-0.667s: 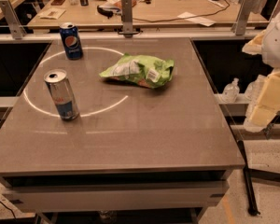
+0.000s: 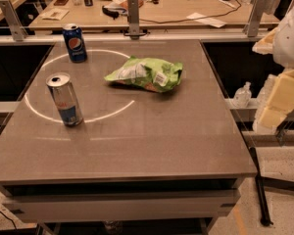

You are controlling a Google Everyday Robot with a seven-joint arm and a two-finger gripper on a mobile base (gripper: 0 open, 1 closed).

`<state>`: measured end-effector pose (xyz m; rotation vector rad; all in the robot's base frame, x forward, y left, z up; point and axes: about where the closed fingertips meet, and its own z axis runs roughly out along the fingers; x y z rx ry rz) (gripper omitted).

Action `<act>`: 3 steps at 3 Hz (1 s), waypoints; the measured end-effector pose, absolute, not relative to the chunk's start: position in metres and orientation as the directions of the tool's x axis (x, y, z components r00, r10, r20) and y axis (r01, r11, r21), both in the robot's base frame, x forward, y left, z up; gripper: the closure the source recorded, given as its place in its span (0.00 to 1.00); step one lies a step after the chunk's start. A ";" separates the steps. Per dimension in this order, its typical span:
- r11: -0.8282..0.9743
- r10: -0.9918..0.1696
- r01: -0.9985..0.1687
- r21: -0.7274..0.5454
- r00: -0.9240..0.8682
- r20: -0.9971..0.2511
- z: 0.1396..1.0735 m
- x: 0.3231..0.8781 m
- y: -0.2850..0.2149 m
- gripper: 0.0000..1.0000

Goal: Pick green rice chip bag

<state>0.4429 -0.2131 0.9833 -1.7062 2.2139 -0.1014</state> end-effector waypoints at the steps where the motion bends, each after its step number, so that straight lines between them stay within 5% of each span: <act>1: 0.318 -0.936 -0.911 -0.262 -0.256 -0.243 0.987 0.454 -0.212 0.00; 3: 0.484 -0.855 -0.847 -0.221 -0.403 -0.327 0.981 0.495 -0.213 0.00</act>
Offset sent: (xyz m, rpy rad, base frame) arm 0.0489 -0.0070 -0.0056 0.0639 0.0381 -0.2984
